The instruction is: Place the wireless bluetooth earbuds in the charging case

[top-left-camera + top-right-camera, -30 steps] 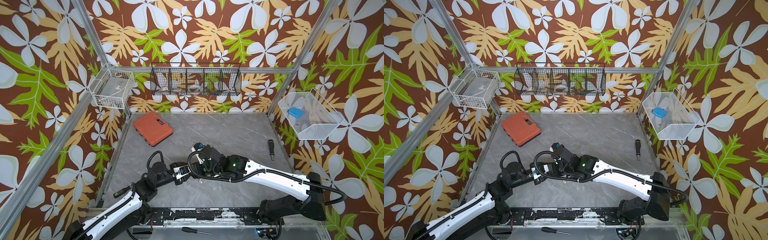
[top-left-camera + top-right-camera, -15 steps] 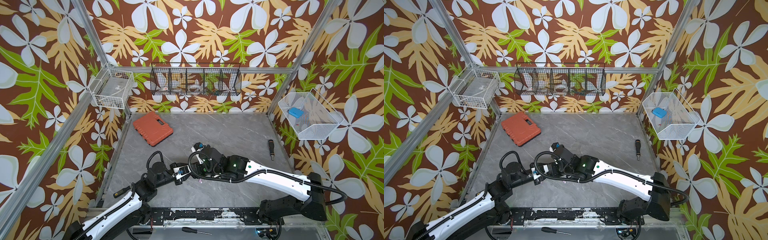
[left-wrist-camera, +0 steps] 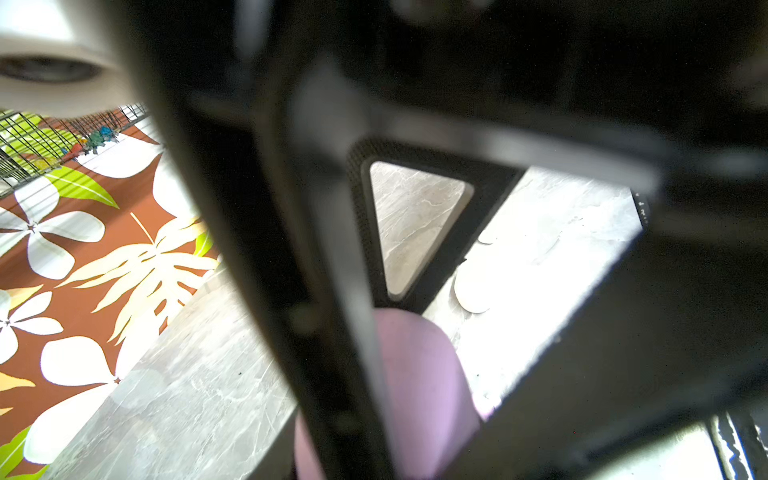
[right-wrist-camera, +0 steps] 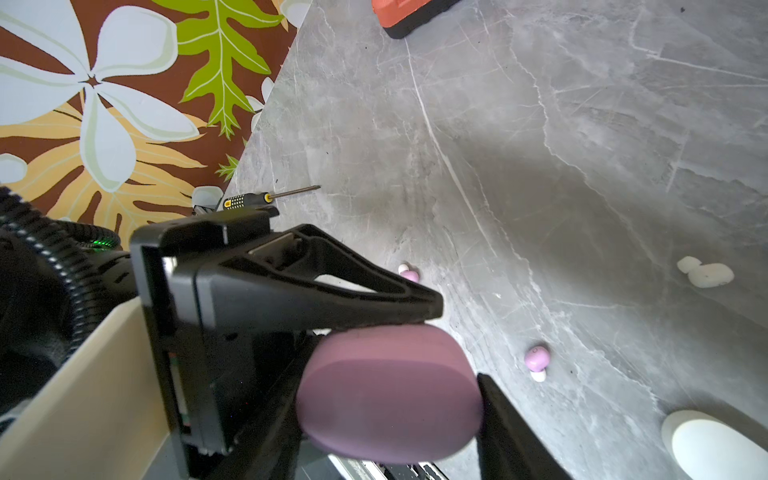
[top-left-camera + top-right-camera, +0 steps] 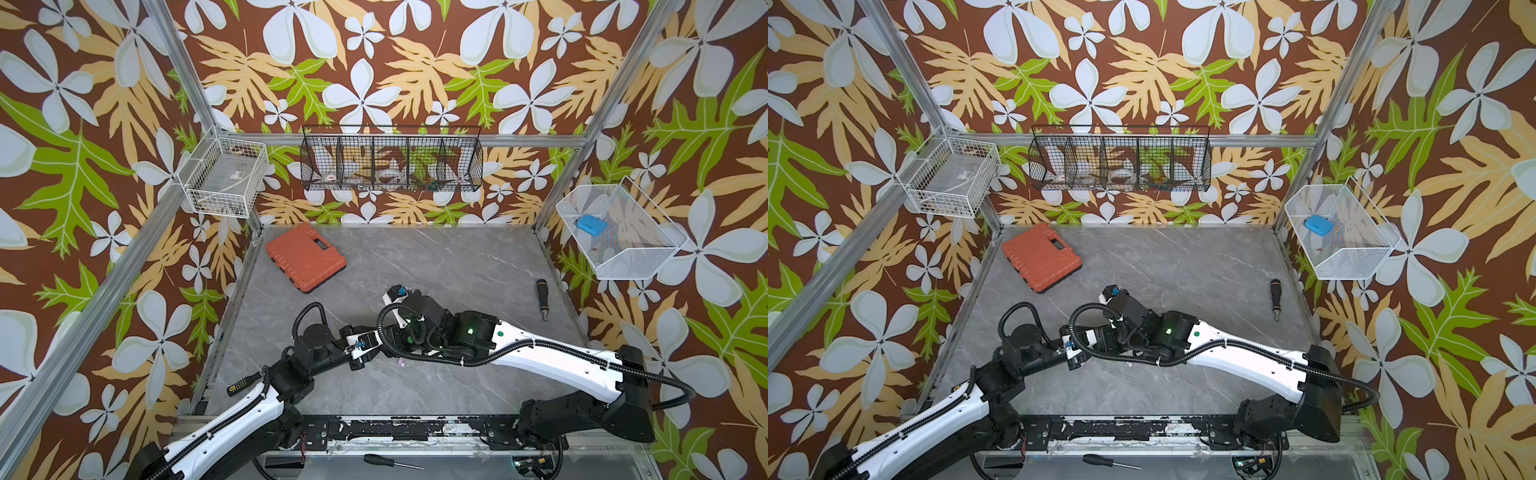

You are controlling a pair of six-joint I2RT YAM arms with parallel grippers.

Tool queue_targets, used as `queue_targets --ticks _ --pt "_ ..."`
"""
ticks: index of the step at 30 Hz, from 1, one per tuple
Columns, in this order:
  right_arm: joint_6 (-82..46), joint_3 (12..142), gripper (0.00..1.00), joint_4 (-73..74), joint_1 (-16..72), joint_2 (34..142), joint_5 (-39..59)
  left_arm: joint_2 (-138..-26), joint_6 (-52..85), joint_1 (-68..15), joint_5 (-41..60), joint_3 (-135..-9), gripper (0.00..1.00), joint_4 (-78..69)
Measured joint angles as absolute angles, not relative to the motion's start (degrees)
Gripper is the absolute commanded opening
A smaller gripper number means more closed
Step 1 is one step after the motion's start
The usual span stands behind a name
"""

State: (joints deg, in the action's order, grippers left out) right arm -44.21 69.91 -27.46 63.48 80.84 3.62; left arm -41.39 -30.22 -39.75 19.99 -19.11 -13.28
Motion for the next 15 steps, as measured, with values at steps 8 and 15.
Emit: queue_targets --ticks 8,15 --pt "-44.9 69.5 0.88 -27.7 63.4 80.3 2.9 -41.2 -30.3 -39.7 19.9 -19.1 0.00 -14.5" --pt "-44.2 69.9 1.00 -29.8 63.4 77.9 1.3 -40.1 -30.3 -39.9 19.7 -19.1 0.00 -16.0"
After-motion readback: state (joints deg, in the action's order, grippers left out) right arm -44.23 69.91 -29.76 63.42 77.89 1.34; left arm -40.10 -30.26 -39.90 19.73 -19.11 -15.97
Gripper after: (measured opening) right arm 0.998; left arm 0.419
